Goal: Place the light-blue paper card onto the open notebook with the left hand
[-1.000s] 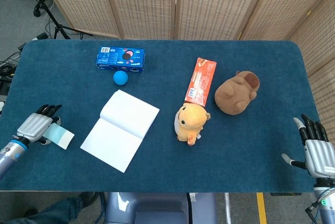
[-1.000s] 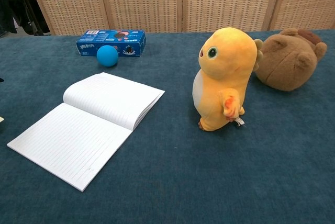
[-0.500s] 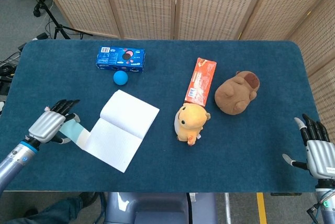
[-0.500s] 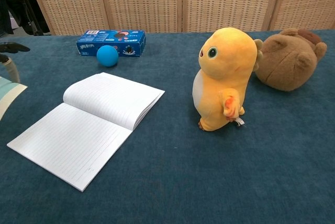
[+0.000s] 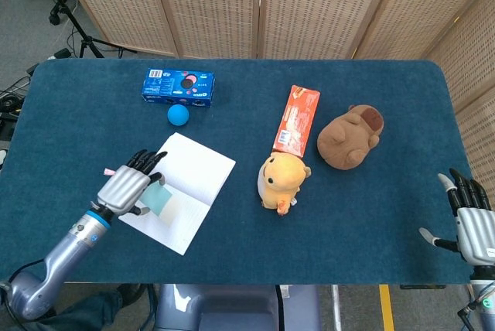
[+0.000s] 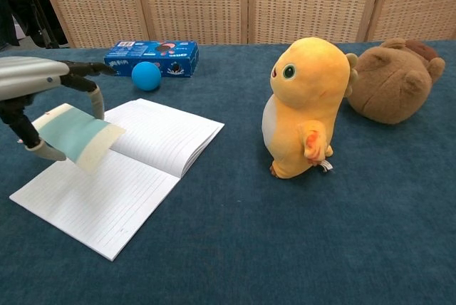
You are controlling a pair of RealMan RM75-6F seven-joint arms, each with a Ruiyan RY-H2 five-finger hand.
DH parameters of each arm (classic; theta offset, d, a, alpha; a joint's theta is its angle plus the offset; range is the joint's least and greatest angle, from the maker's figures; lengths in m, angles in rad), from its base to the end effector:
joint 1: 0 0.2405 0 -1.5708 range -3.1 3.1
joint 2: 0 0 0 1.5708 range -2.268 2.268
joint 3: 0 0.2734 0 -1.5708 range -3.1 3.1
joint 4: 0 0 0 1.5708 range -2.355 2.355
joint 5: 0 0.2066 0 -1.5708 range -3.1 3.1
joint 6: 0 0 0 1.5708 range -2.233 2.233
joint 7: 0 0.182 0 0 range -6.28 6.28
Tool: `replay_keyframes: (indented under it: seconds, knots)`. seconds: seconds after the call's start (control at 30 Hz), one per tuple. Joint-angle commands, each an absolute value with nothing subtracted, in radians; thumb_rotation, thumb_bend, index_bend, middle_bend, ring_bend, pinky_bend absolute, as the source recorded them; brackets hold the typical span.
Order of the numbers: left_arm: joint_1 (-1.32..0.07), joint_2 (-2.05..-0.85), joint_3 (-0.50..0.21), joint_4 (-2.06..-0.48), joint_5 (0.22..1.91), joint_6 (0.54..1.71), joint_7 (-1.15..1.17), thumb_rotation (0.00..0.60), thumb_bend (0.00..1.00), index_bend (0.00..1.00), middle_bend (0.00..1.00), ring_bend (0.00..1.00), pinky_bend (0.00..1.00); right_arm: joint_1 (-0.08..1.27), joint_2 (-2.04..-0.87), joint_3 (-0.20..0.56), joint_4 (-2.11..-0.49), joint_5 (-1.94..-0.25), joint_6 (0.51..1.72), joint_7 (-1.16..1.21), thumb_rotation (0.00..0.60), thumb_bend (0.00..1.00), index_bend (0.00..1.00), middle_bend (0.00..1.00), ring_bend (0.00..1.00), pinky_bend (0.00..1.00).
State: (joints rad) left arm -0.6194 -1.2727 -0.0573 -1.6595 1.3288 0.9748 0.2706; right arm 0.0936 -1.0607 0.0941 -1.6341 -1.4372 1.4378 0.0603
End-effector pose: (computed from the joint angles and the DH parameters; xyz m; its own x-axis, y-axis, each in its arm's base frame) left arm -0.1966 0.3413 0.0348 0.5609 0.2659 0.7840 0.7914 -0.4503 -0.4135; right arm -0.3310 -0.2317 0.1918 0.3625 0.0036 0.9320 -0.9312 0.0419 0.3620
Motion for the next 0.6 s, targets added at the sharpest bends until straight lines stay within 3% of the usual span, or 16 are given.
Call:
replay_keyframes:
  seconds: [0.03, 0.33, 0.6]
  knots:
    - [-0.656, -1.374, -0.087, -1.663, 1.188, 0.927, 0.389, 0.6, 0.11, 0.63, 0.0, 0.0, 0.0, 0.094, -1.059, 0.095, -1.631, -1.436, 1.436, 0.067, 0.6, 0.0, 0.0, 0.0, 0.0, 0.0]
    - [-0.664, -1.478, -0.097, -1.62, 1.033, 0.951, 0.485, 0.6, 0.12, 0.63, 0.0, 0.0, 0.0, 0.094, -1.055, 0.095, -1.628, -1.436, 1.434, 0.076, 0.6, 0.0, 0.0, 0.0, 0.0, 0.0]
    - [-0.671, -1.522, -0.085, -1.587, 1.013, 0.979, 0.534, 0.6, 0.11, 0.63, 0.0, 0.0, 0.0, 0.094, -1.053, 0.098, -1.627, -1.433, 1.435, 0.082, 0.6, 0.0, 0.0, 0.0, 0.0, 0.0]
